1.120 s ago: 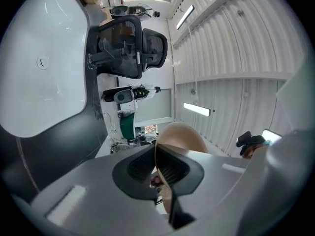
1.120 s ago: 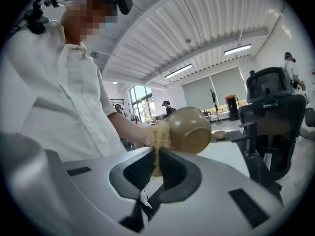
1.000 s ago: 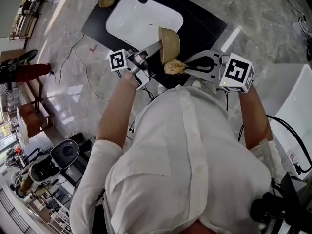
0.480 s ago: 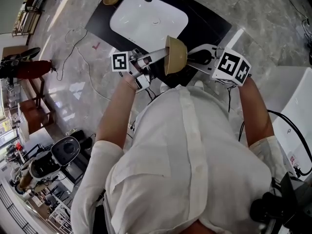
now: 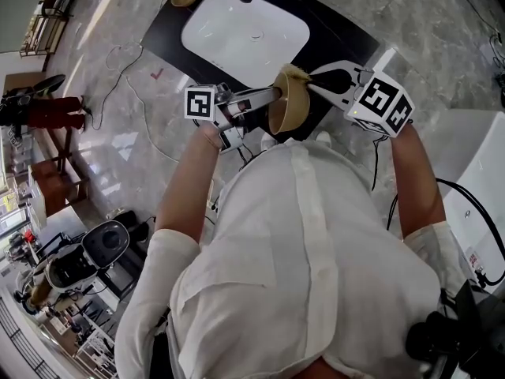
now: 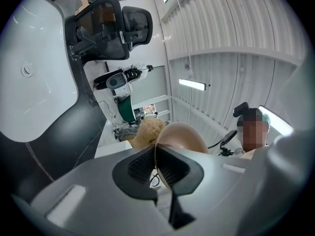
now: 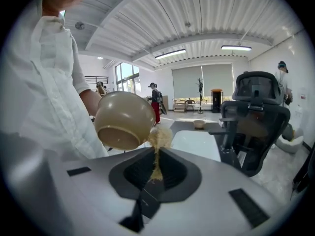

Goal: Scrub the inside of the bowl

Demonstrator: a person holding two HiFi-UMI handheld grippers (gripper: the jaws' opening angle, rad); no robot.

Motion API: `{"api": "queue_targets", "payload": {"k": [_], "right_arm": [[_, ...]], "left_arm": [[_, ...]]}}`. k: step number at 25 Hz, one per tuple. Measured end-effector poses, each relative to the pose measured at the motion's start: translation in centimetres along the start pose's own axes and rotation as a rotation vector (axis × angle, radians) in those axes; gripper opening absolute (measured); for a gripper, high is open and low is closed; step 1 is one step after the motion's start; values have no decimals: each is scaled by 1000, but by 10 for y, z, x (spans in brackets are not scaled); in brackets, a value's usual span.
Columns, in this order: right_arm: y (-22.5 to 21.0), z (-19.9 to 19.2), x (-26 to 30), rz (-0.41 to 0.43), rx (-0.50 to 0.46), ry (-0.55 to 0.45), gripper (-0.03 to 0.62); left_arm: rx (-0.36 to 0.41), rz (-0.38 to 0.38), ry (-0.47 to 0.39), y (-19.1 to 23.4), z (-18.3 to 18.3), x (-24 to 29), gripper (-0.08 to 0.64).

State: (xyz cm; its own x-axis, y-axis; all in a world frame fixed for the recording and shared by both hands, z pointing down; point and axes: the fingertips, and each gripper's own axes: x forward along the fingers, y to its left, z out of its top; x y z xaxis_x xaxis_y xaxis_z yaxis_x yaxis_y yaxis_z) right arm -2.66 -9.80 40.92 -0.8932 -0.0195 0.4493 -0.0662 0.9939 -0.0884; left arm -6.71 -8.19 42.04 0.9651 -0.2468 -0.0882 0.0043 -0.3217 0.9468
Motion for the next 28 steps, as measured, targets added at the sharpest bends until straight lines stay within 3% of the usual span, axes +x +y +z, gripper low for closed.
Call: {"api": "queue_targets", "payload": {"k": [7,15,28], "right_arm": [[2,28,-11,-12,45,-124,25],[22,47,-13,-5,86,-211,25],[84,77,6,101,85,-293,25]], "left_arm": [[-33,26,3,14,0,-13,17],[-63,-10,-13,17,6,-29,17],[-116,-95,-66,15,26,-59,17]]}}
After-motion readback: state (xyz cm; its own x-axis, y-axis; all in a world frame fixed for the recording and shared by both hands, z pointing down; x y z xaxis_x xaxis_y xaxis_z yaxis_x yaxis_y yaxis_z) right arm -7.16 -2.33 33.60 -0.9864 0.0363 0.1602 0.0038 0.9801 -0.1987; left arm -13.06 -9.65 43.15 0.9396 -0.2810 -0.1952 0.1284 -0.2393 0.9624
